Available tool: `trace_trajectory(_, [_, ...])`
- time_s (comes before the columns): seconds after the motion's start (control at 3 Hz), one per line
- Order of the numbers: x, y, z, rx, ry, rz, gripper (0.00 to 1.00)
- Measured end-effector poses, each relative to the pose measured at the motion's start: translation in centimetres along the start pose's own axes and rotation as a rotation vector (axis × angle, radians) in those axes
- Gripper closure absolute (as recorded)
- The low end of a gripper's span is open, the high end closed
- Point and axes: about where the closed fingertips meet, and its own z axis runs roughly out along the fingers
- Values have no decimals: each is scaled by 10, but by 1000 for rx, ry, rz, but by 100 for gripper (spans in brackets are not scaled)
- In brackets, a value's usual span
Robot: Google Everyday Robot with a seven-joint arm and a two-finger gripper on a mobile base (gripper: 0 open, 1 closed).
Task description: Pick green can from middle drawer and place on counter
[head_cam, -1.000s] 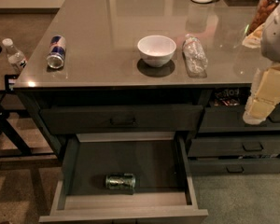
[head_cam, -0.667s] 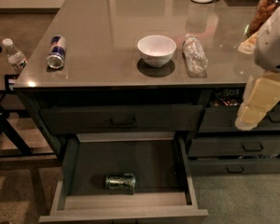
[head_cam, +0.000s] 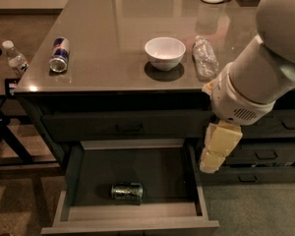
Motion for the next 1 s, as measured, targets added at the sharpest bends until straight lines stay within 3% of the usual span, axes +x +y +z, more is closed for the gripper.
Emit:
trace_trajectory(0.33, [0,0,0,0,0,0,0])
trace_trajectory(0.67, [-4,16,32,-50,-13,-1,0])
trace_trajectory(1.0, [-26,36,84,-127,-46,-22,0])
